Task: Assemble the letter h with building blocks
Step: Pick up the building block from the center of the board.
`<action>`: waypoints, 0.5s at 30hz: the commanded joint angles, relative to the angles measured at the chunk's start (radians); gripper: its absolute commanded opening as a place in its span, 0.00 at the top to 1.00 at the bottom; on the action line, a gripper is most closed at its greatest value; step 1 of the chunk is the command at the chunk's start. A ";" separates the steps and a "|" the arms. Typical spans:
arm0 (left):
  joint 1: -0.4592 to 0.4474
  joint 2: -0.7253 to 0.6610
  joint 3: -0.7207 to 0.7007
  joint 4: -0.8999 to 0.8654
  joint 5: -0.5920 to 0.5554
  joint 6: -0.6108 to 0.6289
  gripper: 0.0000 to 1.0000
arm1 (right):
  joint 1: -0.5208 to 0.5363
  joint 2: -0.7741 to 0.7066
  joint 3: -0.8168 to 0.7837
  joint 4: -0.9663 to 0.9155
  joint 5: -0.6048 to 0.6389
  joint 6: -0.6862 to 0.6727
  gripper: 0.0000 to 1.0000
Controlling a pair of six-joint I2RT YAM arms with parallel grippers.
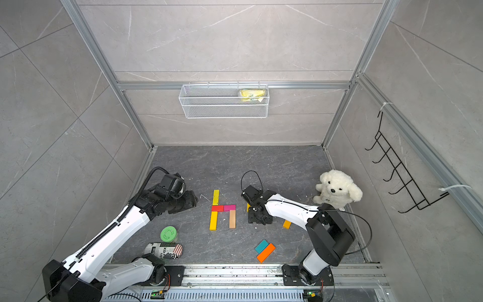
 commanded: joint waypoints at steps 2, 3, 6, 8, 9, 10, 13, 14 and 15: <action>0.005 0.000 0.014 0.009 -0.008 -0.019 0.37 | 0.026 0.090 0.066 -0.025 0.028 -0.025 0.53; 0.006 0.000 0.018 0.004 -0.012 -0.016 0.37 | 0.027 0.102 0.072 -0.019 0.029 -0.018 0.53; 0.006 0.003 0.024 -0.003 -0.016 -0.012 0.37 | 0.027 0.128 0.081 -0.002 0.034 -0.004 0.51; 0.006 0.006 0.027 -0.002 -0.016 -0.012 0.37 | 0.027 0.151 0.087 0.012 0.028 -0.004 0.45; 0.006 0.008 0.029 -0.001 -0.015 -0.012 0.37 | 0.027 0.160 0.090 0.017 0.025 -0.007 0.40; 0.007 0.011 0.030 0.000 -0.014 -0.012 0.37 | 0.026 0.169 0.091 0.018 0.027 -0.009 0.33; 0.006 0.014 0.031 0.002 -0.010 -0.015 0.37 | 0.027 0.180 0.089 0.013 0.025 -0.013 0.27; 0.006 0.014 0.029 0.003 -0.010 -0.015 0.37 | 0.027 0.174 0.083 0.014 0.023 -0.014 0.27; 0.006 0.014 0.026 0.005 -0.011 -0.015 0.37 | 0.027 0.166 0.075 0.015 0.022 -0.014 0.27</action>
